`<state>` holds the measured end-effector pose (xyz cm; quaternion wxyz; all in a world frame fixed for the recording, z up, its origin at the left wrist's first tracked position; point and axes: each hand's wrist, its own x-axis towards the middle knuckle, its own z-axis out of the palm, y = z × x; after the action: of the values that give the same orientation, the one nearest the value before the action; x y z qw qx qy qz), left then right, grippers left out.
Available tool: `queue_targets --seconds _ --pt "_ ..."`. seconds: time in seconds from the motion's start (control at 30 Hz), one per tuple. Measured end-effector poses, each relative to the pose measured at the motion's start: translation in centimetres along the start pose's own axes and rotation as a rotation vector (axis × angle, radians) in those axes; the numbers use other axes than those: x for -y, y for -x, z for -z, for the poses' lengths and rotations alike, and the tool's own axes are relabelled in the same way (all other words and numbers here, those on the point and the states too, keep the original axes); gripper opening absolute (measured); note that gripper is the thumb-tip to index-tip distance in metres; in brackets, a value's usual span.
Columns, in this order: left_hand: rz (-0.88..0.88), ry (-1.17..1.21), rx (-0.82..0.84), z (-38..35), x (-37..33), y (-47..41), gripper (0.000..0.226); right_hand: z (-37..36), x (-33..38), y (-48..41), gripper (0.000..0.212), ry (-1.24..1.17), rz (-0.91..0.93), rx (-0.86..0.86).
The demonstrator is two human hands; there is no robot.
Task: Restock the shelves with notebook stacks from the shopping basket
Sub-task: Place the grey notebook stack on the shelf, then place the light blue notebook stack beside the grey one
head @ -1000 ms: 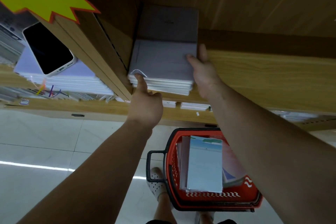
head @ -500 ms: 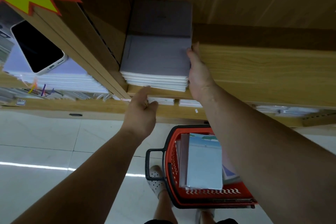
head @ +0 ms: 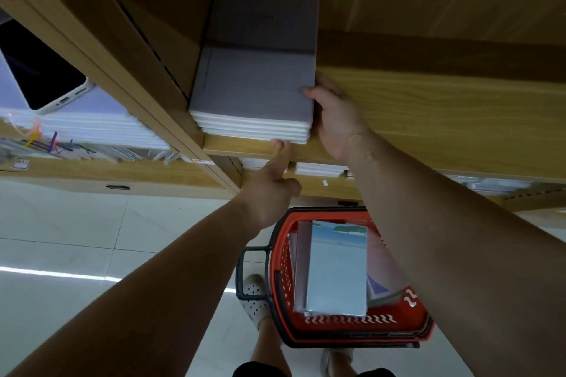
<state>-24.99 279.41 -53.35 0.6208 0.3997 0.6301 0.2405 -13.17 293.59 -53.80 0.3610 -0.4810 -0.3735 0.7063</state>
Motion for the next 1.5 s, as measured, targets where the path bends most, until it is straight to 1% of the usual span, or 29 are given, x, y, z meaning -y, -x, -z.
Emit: queue_targets --seconds 0.03,0.1,0.17,0.27,0.33,0.43,0.5,0.6,0.7,0.8,0.87,0.93,0.97,1.03,1.13,1.2,1.23,1.3,1.37,1.43,1.5 --pt "0.014 0.012 0.003 -0.3 -0.2 -0.2 0.070 0.1 0.1 -0.3 0.026 0.000 -0.002 0.000" --pt "0.031 0.034 -0.040 -1.1 -1.1 -0.6 0.079 0.5 0.2 -0.7 0.026 -0.024 -0.013 -0.006" --pt "0.016 0.016 -0.085 -1.4 -1.3 -0.8 0.085 0.9 0.4 -1.0 0.031 -0.072 -0.019 -0.029" --pt "-0.020 -0.126 -0.084 -0.6 -0.1 -1.0 0.090 0.8 1.2 -1.7 0.035 -0.090 -0.026 -0.062" --pt "-0.058 -0.219 -0.072 0.3 1.0 -1.0 0.091 0.3 1.7 -2.4 0.038 -0.090 -0.032 -0.069" --pt "-0.057 -0.202 -0.111 1.3 1.9 -1.0 0.088 -0.3 1.6 -3.3 0.043 -0.075 -0.026 -0.103" --pt "-0.060 -0.227 -0.108 1.6 2.1 -1.2 0.089 -0.4 1.4 -3.5 0.046 -0.052 -0.023 -0.111" --pt "-0.044 -0.318 -0.100 1.7 1.6 -1.3 0.088 -0.3 1.6 -3.6 0.043 0.008 -0.022 -0.064" --pt "-0.044 -0.326 -0.111 1.5 1.0 -1.0 0.085 -0.5 2.0 -3.0 0.034 0.104 -0.011 -0.041" --pt "-0.070 -0.323 -0.185 1.0 0.6 -0.1 0.076 -0.6 1.5 -0.9 0.034 0.152 0.016 -0.061" --pt "-0.090 -0.276 -0.279 0.0 0.6 0.8 0.065 0.1 0.8 1.6 0.035 0.172 0.038 -0.117" --pt "-0.111 -0.249 -0.336 -1.4 1.1 1.7 0.055 2.1 -0.8 4.3 0.037 0.205 0.093 -0.179" --pt "-0.117 -0.255 -0.352 -2.3 1.4 2.2 0.050 3.4 -1.9 5.4 0.035 0.227 0.134 -0.205" --pt "-0.122 -0.280 -0.372 -4.2 2.5 2.9 0.041 6.4 -4.3 7.8 0.021 0.272 0.206 -0.273" --pt "-0.042 -0.301 -0.310 -7.3 4.5 2.7 0.029 11.1 -8.1 11.2 0.015 0.364 0.246 -0.382" --pt "0.005 -0.337 -0.245 -9.4 6.8 1.5 0.019 14.6 -11.3 13.0 0.020 0.459 0.190 -0.385" --pt "0.036 -0.361 -0.217 -10.4 8.2 0.7 0.018 16.3 -13.3 13.5 0.024 0.507 0.127 -0.363" --pt "0.100 -0.408 -0.176 -12.3 11.6 -1.1 0.036 19.1 -16.9 13.9 0.033 0.581 -0.025 -0.309" --pt "0.161 -0.447 -0.160 -14.0 14.9 -3.0 0.056 21.4 -20.7 13.7 0.038 0.652 -0.101 -0.278" --pt "0.185 -0.452 -0.147 -15.4 17.6 -4.8 0.066 22.9 -23.8 13.3 0.042 0.740 -0.146 -0.233" --pt "0.207 -0.460 -0.147 -16.4 20.2 -6.9 0.071 24.0 -26.6 12.7 0.047 0.786 -0.208 -0.213"
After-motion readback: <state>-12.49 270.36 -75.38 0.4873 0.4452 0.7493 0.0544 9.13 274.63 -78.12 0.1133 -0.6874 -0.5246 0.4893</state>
